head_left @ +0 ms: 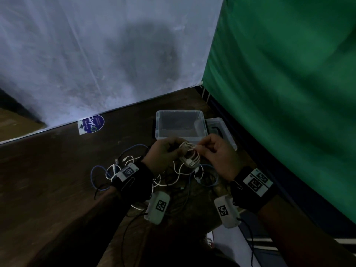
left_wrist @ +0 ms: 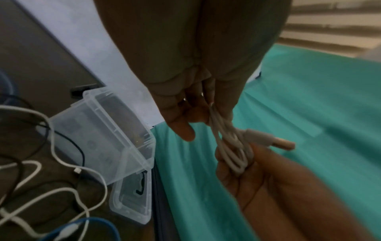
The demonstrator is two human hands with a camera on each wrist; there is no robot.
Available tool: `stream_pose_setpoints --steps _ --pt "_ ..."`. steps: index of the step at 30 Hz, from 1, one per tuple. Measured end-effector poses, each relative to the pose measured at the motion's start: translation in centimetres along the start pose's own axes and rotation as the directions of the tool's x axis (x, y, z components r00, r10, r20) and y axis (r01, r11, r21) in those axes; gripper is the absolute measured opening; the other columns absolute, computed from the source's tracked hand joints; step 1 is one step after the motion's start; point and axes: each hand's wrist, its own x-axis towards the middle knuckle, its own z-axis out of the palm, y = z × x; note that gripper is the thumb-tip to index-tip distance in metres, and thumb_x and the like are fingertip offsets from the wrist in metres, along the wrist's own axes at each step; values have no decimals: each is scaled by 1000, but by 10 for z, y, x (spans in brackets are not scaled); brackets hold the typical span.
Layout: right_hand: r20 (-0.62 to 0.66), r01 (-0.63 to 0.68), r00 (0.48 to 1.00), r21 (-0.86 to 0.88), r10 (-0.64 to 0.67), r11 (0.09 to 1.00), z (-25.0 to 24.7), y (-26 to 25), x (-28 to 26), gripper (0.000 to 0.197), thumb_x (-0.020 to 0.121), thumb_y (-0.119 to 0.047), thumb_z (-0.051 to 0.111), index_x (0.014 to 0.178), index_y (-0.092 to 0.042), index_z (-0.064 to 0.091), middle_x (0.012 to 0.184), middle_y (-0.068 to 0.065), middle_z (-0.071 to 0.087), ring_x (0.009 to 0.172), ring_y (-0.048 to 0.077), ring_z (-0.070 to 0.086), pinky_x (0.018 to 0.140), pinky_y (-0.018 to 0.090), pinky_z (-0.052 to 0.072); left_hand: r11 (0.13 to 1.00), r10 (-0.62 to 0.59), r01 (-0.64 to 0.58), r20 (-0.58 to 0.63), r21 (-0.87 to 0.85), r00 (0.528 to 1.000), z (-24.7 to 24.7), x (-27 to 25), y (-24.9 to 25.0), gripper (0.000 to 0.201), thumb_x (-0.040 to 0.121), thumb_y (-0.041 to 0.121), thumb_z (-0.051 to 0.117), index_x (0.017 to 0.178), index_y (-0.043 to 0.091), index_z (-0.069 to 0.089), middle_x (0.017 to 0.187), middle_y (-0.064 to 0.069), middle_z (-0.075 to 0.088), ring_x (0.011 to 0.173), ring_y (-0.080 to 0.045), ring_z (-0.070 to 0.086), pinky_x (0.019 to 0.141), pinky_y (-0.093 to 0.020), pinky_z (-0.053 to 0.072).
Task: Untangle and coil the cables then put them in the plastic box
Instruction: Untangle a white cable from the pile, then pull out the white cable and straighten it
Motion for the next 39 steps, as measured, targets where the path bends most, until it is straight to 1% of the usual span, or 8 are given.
stream_pose_setpoints --steps 8,13,17,25,28,32,36,39 --pt "170 -268 963 510 210 817 0 2 5 14 99 -2 47 98 -10 59 86 5 68 75 15 69 69 28 58 971 -83 107 119 -214 989 1 1 -6 21 87 19 65 106 11 69 102 -10 72 96 -28 68 84 -40 55" --pt "86 -183 982 188 169 965 -11 12 7 13 93 -8 61 105 -2 57 88 7 71 77 14 71 66 24 58 994 -108 107 -86 -15 990 11 15 -12 18 88 12 67 104 5 71 93 -7 74 82 -14 70 76 -31 57" --pt "85 -114 990 17 113 993 -19 27 6 13 88 -10 70 96 -6 62 91 9 74 85 19 72 76 33 61 989 -143 145 -55 35 988 23 24 -15 15 89 10 65 103 5 71 88 -1 72 74 -2 67 67 -17 54" --pt "89 -223 969 -71 229 972 -35 89 7 11 86 -6 72 86 -11 63 80 6 69 77 18 66 75 42 57 921 -314 277 99 272 944 47 42 -49 13 94 19 60 97 11 70 85 0 66 69 -5 61 63 -18 49" --pt "-19 -298 954 -153 299 942 -49 122 16 10 86 -2 69 86 -12 65 86 13 69 83 25 66 74 44 56 812 -436 372 43 450 899 50 46 -75 20 96 21 56 104 6 67 104 -11 66 89 -22 60 77 -28 44" --pt "-206 -523 847 -155 490 838 -77 175 29 12 86 -7 68 87 -20 66 97 9 69 94 29 66 88 44 56 686 -528 418 11 596 849 54 40 -106 28 90 14 62 113 -2 66 122 -20 62 111 -29 57 89 -28 42" --pt "-215 -680 733 -203 645 705 -96 243 35 41 62 -46 69 101 -33 69 104 0 71 95 25 68 94 44 55 564 -630 373 92 737 771 61 39 -122 36 93 20 59 124 2 61 132 -19 56 122 -32 52 95 -30 38" --pt "-169 -696 713 -56 680 716 -79 243 37 42 83 -12 66 125 -15 61 112 14 67 93 29 65 88 42 55 509 -670 380 78 772 738 64 36 -139 40 88 26 64 123 6 63 130 -20 57 118 -33 55 93 -31 44"
